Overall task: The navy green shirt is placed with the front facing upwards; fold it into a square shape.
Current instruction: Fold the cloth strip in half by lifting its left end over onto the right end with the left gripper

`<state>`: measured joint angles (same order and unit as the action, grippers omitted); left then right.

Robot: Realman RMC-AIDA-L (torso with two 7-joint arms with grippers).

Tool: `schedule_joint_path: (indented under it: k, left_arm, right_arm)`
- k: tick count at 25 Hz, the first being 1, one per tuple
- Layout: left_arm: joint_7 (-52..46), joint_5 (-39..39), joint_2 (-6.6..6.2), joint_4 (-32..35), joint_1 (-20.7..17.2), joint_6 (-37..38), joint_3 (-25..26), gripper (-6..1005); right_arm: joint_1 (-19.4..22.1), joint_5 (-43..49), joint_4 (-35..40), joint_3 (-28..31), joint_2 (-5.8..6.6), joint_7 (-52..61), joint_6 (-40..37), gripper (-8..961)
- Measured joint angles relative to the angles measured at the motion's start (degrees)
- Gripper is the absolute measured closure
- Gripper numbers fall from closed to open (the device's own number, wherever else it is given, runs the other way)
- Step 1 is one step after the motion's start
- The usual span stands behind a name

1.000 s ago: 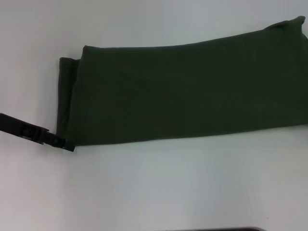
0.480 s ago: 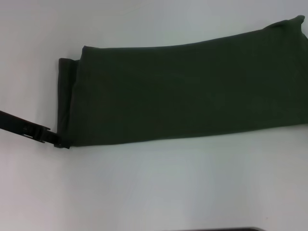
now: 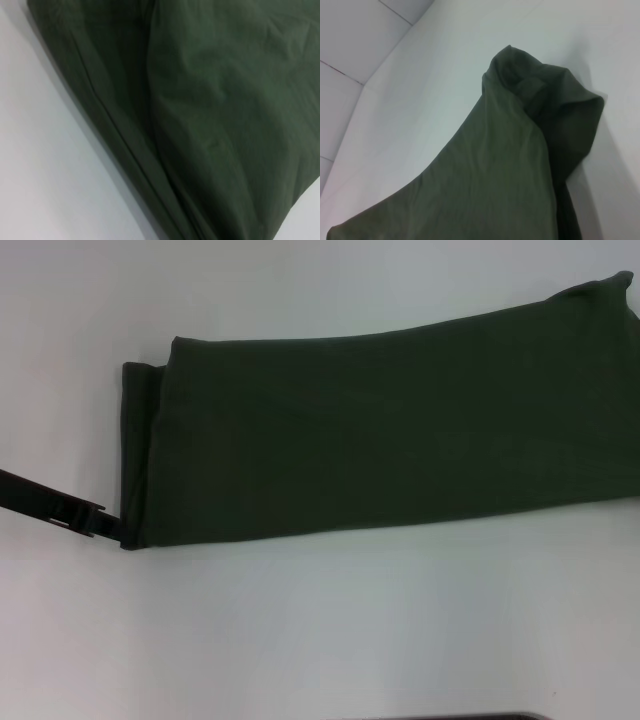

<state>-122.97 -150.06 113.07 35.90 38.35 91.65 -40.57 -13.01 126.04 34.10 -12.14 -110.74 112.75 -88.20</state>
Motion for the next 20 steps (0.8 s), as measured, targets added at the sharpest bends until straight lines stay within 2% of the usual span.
schedule_joint_path:
  k: [4, 12, 20]
  left_arm:
    - [0.01, 0.0, 0.0, 0.02, 0.03, 0.04, 0.0, 967]
    - [0.1, 0.01, -0.12, 0.27, -0.15, -0.04, 0.05, 990]
    - [2.14, 0.05, -1.03, 0.31, -0.89, 1.9, 0.24, 990]
  right_arm:
    - [0.0, 0.03, 0.0, 0.01, 0.0, -0.06, 0.04, 943]
    - [0.0, 0.03, 0.0, 0.02, 0.0, -0.15, 0.05, 943]
    - [0.05, 0.14, 0.0, 0.01, -0.23, -0.46, 0.04, 943]
